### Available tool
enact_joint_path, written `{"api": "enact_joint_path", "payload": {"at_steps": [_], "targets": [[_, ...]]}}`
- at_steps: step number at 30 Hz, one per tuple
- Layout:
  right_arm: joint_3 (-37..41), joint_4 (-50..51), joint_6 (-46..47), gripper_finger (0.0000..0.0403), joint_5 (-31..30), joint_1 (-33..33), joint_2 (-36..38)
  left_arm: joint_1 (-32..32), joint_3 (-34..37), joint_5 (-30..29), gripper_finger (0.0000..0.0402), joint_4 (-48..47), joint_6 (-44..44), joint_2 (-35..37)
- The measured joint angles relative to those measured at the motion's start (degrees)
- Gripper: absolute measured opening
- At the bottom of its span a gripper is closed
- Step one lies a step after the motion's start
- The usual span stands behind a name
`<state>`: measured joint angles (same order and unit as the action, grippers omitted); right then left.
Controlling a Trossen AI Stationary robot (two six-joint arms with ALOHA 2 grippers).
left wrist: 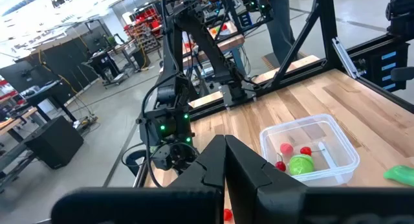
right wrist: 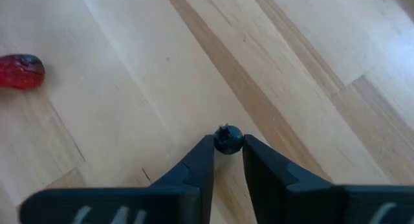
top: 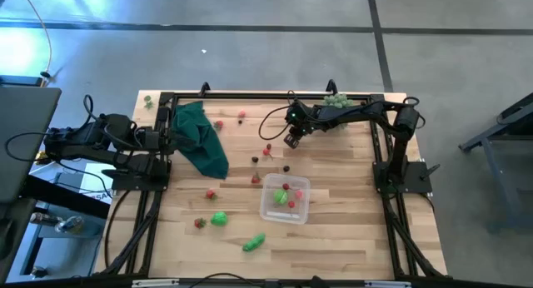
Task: Pick and placing Produce into tupperware
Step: Put the right blueberry into the container
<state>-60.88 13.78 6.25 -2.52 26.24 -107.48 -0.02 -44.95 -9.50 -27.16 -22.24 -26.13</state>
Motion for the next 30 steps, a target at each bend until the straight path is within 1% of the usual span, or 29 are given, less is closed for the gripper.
{"api": "enact_joint_path", "payload": {"at_steps": [5, 8, 11, 16, 21, 23, 26, 30], "targets": [[0.0, -0.98, 0.34, 0.0028, 0.0, 0.0, -0.02, 0.0, 0.0, 0.0, 0.0001, 0.0, 0.0, 0.0], [0.0, -2.44, 0.39, 0.0019, 0.06, 0.0, -0.02, 0.01, 0.0, 0.0, 0.0001, 0.0, 0.0, 0.0], [-0.27, -4.14, 1.28, 0.001, 1.65, 0.04, -0.02, -0.01, 0.0, 0.0, 0.0001, 0.0, 0.0, 0.0], [-1.42, -4.29, 1.26, 0.0001, 2.81, 0.02, -0.02, 0.0, 0.01, 0.0, 0.0001, -0.01, 0.0, 0.0], [-1.68, -3.94, 1.53, 0.001, 0.06, 0.13, -0.02, 0.01, 0.0, 0.0, 0.0001, -0.02, 0.0, 0.01], [-1.68, -3.92, 2.74, 0.0018, -0.01, 0.4, -0.02, 0.01, 0.0, 0.0, 0.0001, -0.01, 0.0, 0.01], [-1.68, -4.03, 2.78, 0.0038, 1.73, 0.79, -0.02, 0.0, 0.0, 0.0, 0.0001, -0.02, 0.0, 0.0], [-1.68, -3.99, 2.25, 0.0075, 1.54, 0.79, -0.02, -0.01, 0.0, 0.0, 0.0001, -0.01, 0.0, 0.01]]}}
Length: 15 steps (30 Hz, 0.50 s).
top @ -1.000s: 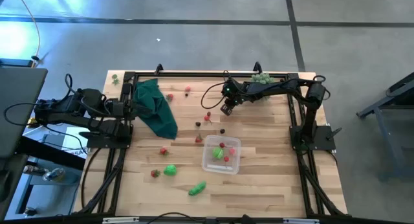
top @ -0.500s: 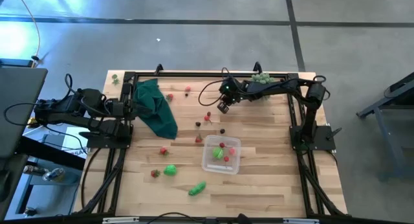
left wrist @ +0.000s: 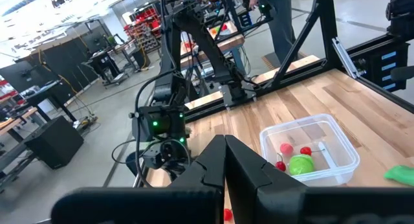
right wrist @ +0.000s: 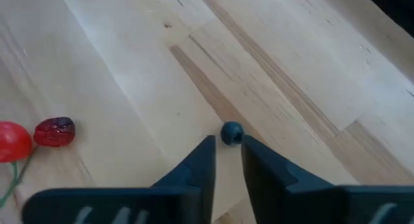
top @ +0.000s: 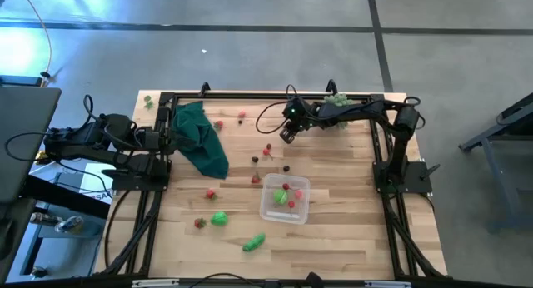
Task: Pick and placing Produce into tupperware
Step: Put the right blueberry into the container
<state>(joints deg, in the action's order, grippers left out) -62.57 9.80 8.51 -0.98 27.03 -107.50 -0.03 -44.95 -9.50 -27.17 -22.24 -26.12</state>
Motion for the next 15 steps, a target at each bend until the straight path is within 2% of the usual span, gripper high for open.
{"api": "enact_joint_path", "payload": {"at_steps": [5, 15], "targets": [[-0.11, -2.27, -4.65, 0.0105, 1.32, -0.02, -1.22, 0.01, 0.0, 0.0, 0.0001, 0.0, 0.0, -0.01], [-0.07, -4.08, -8.77, 0.0107, -1.93, 0.0, -3.45, 0.0, 0.0, 0.0, 0.0001, -0.01, 0.0, -0.01]]}}
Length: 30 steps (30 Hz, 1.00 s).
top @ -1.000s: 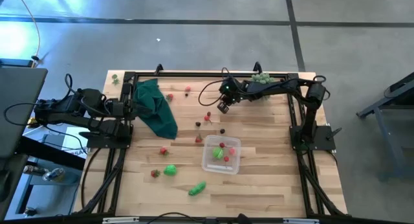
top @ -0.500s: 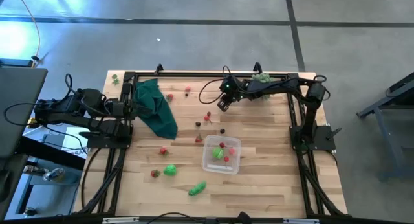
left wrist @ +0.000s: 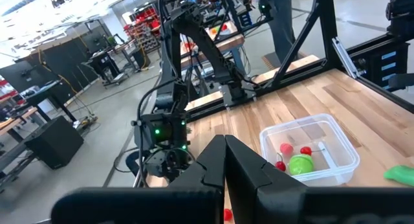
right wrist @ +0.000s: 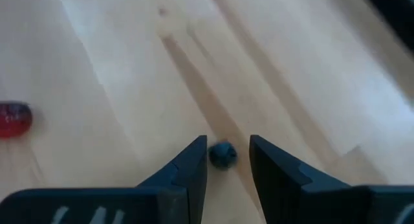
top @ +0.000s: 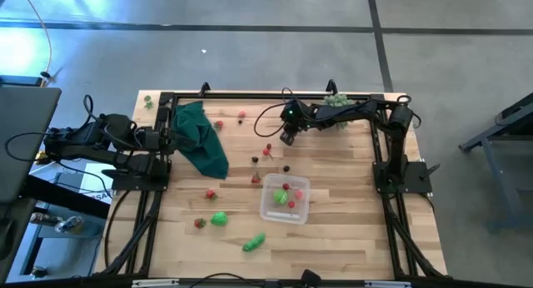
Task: Pick and placing Produce into tupperware
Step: Put the right blueberry into the container
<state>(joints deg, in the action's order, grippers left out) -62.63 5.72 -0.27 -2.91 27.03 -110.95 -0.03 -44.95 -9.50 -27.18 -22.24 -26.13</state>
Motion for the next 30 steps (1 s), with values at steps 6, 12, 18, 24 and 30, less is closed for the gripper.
{"api": "enact_joint_path", "payload": {"at_steps": [6, 12, 18, 24, 30], "targets": [[0.02, 0.72, -0.13, 0.0107, -0.05, 0.07, -0.51, 0.01, 0.01, 0.0, 0.0001, 0.02, 0.0, 0.0], [0.02, 0.96, -0.15, 0.0107, -0.04, 0.07, -0.81, 0.02, 0.0, 0.0, 0.0001, 0.02, 0.0, 0.0], [0.02, 0.97, -0.01, 0.0096, -0.01, 0.07, -0.81, 0.01, 0.0, 0.0, 0.0001, 0.01, 0.0, 0.01], [0.02, 0.66, 0.3, 0.0056, 0.43, 0.07, -0.81, 0.02, 0.0, 0.0, 0.0001, 0.0, 0.0, 0.0], [0.02, -0.62, 1.87, 0.0037, 0.49, 0.07, -0.88, 0.02, 0.0, 0.0, 0.0001, 0.02, 0.0, 0.02]]}}
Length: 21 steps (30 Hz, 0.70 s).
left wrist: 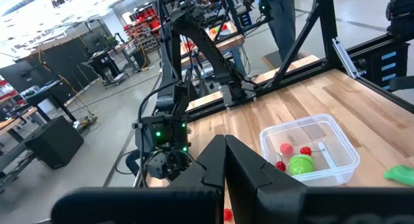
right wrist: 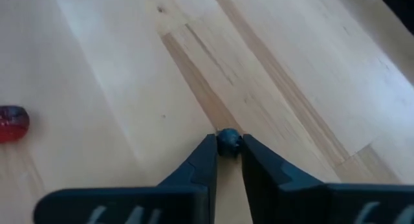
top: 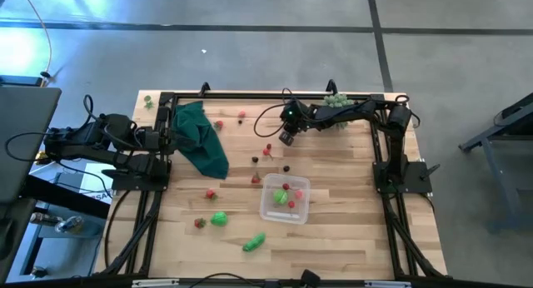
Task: Pick and placing Produce into tupperware
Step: Put the right blueberry into the container
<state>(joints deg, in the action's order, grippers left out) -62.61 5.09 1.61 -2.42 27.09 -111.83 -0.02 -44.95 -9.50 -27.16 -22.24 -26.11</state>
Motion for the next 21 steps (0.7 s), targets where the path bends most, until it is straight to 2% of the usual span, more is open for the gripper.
{"api": "enact_joint_path", "payload": {"at_steps": [5, 10, 15, 21], "targets": [[0.0, -0.79, 1.25, 0.0036, 0.14, 0.0, 0.01, -0.02, 0.0, 0.0, 0.0001, -0.02, 0.0, -0.02], [0.02, -2.66, 3.82, 0.0036, 3.58, -0.13, 2.47, -0.02, 0.0, 0.0, 0.0001, -0.02, 0.0, -0.02], [0.02, -3.0, 4.42, 0.0035, 5.01, -1.31, 8.89, 0.0, 0.0, 0.0, 0.0001, 0.0, 0.0, -0.02], [0.02, -1.34, 6.45, 0.0035, 10.6, -4.56, 20.02, 0.0, 0.0, 0.0, 0.0001, -0.01, 0.0, -0.01]]}}
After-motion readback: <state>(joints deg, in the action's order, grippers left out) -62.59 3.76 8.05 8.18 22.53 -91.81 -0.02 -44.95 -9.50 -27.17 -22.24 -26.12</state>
